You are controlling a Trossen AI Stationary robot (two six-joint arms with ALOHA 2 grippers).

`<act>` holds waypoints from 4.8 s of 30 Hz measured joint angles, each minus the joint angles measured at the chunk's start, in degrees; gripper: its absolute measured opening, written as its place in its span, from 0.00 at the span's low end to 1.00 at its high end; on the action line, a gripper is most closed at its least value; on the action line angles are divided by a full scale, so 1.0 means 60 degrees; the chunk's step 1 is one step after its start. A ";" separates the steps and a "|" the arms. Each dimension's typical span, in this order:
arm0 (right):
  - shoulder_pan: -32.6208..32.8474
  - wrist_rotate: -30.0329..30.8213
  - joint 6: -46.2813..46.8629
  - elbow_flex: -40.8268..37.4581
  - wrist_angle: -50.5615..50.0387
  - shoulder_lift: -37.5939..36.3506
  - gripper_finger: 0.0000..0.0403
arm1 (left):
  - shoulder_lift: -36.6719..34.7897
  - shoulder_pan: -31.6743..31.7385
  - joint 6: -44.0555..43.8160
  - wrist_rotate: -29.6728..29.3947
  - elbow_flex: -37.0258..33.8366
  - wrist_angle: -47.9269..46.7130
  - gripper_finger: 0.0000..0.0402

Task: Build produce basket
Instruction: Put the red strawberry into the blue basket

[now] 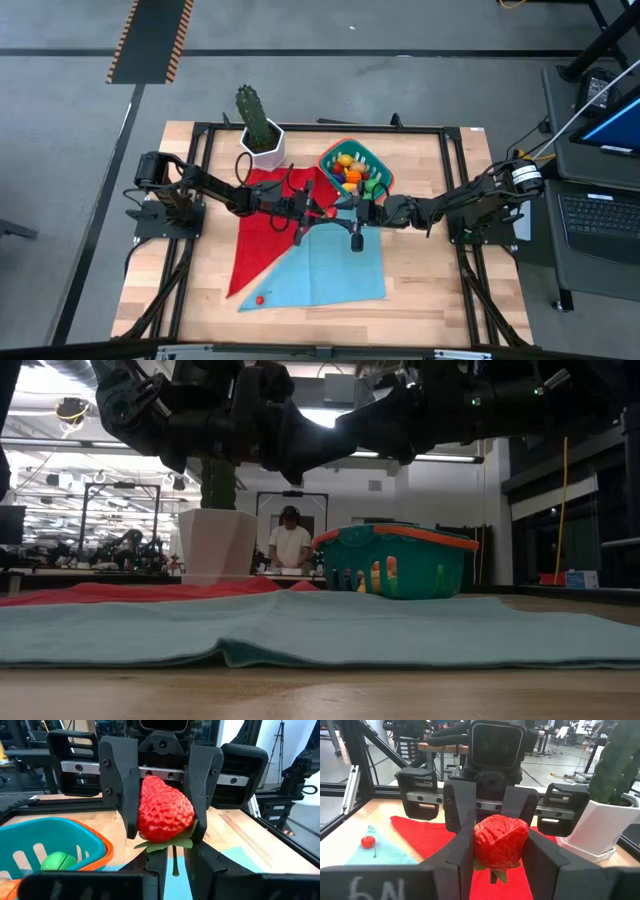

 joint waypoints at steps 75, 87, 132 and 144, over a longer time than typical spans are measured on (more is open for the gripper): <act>-0.0209 0.3659 0.1783 -0.3512 -0.1673 -0.4750 0.34 | -0.2404 -0.0258 0.0030 -0.0028 -0.2291 -0.0502 0.42; -0.1651 0.2462 0.2155 -0.1786 -0.5382 -0.4747 0.34 | -0.2401 -0.0258 0.0030 -0.0088 -0.2291 -0.0514 0.39; -0.5027 -0.1024 0.1178 0.3650 -1.1162 0.0536 0.34 | -0.2401 -0.0258 0.0030 -0.0090 -0.2288 -0.1308 0.38; -0.5182 -0.1005 0.0946 0.3650 -1.0730 0.1147 0.36 | -0.2401 -0.0258 0.0026 -0.0090 -0.2288 -0.1307 0.37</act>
